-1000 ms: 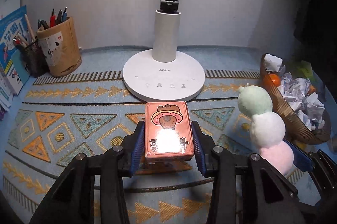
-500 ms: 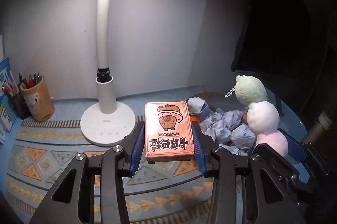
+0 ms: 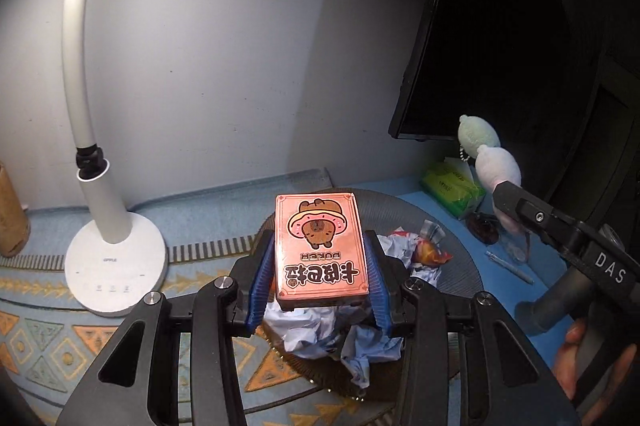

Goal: Organize objects
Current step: 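Carry the box and plush toy to the bowl and open both tools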

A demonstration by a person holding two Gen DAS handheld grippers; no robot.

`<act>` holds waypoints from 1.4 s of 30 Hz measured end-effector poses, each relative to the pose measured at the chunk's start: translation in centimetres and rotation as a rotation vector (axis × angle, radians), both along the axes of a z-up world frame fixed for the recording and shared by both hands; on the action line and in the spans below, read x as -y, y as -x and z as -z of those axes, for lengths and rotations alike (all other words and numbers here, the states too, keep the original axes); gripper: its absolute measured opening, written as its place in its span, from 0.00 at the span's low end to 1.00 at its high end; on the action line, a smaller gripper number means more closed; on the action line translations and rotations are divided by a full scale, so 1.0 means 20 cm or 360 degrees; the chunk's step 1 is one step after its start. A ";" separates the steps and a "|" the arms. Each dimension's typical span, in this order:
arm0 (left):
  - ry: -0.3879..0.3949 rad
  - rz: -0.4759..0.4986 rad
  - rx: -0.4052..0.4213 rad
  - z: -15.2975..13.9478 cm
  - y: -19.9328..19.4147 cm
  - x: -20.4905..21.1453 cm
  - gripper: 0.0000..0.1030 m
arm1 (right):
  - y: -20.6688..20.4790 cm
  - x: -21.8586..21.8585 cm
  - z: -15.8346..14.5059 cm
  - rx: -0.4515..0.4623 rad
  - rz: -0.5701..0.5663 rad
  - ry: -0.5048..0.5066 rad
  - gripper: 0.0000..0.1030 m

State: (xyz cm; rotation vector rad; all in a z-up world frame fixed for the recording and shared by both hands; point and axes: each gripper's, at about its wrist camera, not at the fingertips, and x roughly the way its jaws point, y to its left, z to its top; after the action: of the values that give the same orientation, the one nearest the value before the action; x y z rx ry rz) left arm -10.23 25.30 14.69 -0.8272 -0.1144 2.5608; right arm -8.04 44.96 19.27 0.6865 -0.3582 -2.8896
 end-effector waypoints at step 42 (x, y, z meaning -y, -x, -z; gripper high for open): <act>0.0019 0.0112 0.0018 0.28 0.14 -0.16 0.91 | 0.32 -0.11 0.40 0.0120 0.0040 0.0166 0.82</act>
State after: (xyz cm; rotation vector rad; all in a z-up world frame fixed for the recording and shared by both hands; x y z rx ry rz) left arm -13.03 28.57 9.18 -0.8353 -0.0721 2.4935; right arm -14.48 47.19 11.36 0.7800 -0.5265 -2.8498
